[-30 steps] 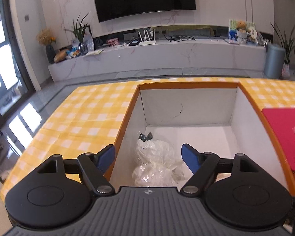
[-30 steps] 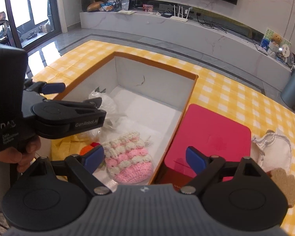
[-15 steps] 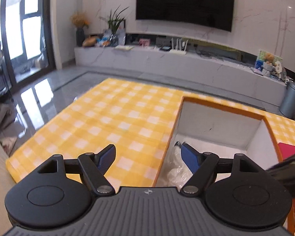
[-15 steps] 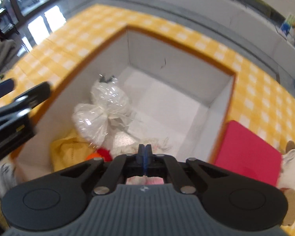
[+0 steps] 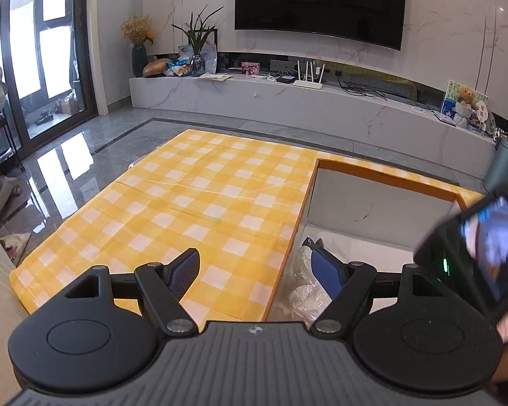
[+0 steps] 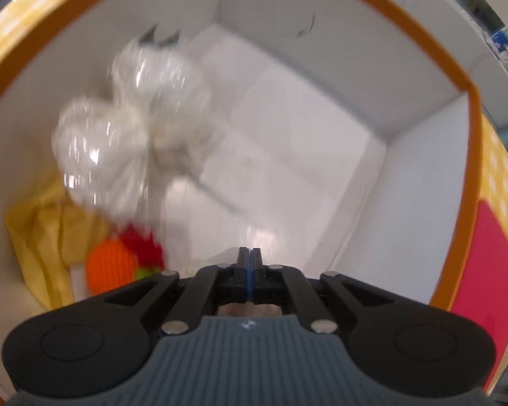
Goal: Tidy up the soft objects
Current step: 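Move both tools away from the tray back toward the sponge and packet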
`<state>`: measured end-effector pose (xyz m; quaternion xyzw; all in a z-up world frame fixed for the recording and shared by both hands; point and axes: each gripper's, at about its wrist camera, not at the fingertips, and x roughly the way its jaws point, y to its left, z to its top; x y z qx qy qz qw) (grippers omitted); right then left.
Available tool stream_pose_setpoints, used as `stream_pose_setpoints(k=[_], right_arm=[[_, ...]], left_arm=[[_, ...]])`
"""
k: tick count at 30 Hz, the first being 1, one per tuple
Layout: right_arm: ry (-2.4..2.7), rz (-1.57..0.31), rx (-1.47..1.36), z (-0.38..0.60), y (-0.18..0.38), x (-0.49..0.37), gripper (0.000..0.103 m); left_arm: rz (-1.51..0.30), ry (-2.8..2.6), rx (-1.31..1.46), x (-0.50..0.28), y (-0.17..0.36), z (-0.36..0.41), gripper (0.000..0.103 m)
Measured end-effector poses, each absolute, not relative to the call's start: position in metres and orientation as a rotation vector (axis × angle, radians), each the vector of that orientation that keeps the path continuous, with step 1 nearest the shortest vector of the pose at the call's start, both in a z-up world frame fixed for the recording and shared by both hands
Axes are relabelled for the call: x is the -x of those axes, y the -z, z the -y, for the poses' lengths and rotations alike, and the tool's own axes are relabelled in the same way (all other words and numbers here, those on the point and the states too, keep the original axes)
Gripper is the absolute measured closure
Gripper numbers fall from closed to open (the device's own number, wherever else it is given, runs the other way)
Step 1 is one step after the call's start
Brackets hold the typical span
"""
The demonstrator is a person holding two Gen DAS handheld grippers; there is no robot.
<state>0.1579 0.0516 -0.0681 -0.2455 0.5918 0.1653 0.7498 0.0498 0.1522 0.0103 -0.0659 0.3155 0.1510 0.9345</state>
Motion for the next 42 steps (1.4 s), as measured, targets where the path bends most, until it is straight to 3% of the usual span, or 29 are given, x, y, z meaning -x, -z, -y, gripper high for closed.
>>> stream_pose_setpoints(k=[8,13,22,27,29,32,34,42], right_arm=[[-0.382,-1.250,0.502,-0.040,0.052,-0.137,0.103],[-0.418,-1.118,0.253,-0.007,0.000,-0.122,0.102],[-0.412,-0.842,0.077,0.079,-0.087,-0.060,0.100],[-0.343,-0.670,-0.014,0.153,-0.127,-0.018,0.076],[-0.283,-0.607,-0.006,0.179,-0.136,-0.004,0.076],[-0.210,-0.559,-0.019,0.215,-0.138,0.009,0.072],[-0.172,-0.562,-0.026,0.235,-0.131,0.010,0.063],[-0.075,-0.664,-0.039,0.291,-0.074,-0.002,0.063]], left_arm=[[-0.647,-0.294,0.135,-0.047,-0.013,-0.149,0.015],[-0.628,-0.304,0.119,-0.040,-0.021,-0.143,0.015],[-0.579,-0.205,0.039,-0.024,-0.040,-0.096,0.015],[-0.521,-0.113,-0.031,-0.007,-0.055,-0.058,0.015],[-0.512,-0.080,-0.044,-0.006,-0.061,-0.042,0.015],[-0.508,-0.027,-0.069,-0.007,-0.067,-0.018,0.015],[-0.510,0.003,-0.088,-0.011,-0.068,-0.003,0.015],[-0.542,0.073,-0.150,-0.027,-0.056,0.059,0.015]])
